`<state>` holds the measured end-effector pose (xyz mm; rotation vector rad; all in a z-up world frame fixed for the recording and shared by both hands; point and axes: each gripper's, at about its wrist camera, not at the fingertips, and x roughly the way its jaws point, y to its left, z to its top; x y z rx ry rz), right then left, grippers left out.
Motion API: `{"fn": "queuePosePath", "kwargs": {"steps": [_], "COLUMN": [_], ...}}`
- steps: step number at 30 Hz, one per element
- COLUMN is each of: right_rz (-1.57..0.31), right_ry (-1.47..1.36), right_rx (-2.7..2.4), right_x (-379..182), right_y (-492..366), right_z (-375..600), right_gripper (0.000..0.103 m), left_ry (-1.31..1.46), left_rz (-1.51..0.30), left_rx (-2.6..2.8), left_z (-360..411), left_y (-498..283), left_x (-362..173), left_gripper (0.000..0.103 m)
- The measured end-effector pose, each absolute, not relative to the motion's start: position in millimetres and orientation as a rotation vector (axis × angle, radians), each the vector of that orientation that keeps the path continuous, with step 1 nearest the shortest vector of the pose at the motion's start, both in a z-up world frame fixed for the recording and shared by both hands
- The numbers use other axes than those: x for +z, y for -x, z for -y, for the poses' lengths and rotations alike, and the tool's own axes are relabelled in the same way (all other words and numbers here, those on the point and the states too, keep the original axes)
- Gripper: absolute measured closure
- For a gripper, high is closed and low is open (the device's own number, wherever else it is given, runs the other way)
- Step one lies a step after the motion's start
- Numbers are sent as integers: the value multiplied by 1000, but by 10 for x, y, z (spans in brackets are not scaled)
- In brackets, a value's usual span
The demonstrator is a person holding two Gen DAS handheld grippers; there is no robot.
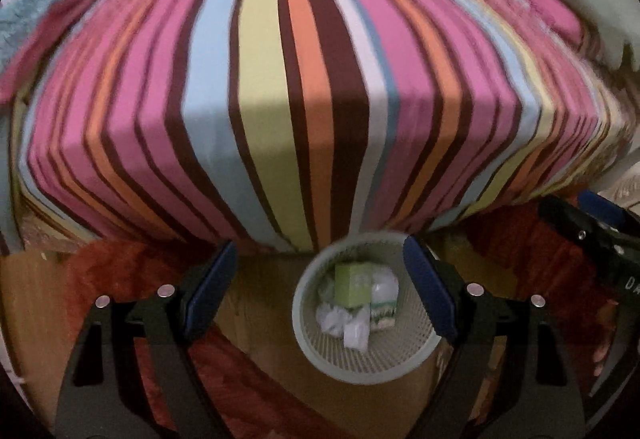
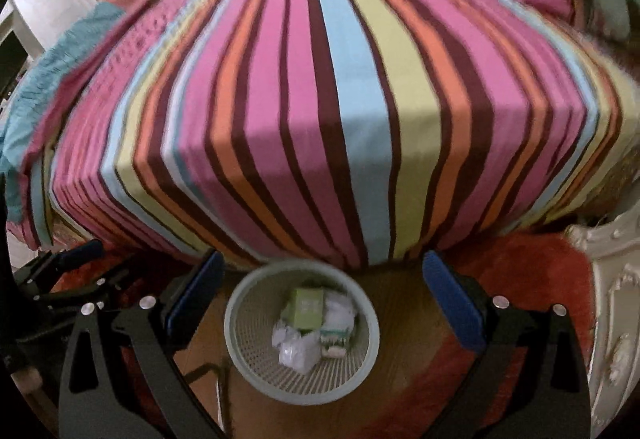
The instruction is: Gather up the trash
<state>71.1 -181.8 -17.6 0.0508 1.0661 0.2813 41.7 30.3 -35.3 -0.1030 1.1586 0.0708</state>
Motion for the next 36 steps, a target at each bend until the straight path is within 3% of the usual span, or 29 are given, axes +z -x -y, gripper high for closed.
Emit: {"fn": "queuePosePath", "kwargs": {"steps": [16,36], "right_rz": [-846,-835], "right_ry": [-37,-43], "right_rx": [255,251], "right_x": [429,502], "right_y": [-618,-626], "right_z": [1846,1842], "right_gripper": [8,8], "left_ry": [60,68], "left_rz": [-936,-896], "left_rx": [85,88], "left_z": [-220,-249], "left_y": [-301,-273], "left_x": [412,575], "left_gripper": [21,21]}}
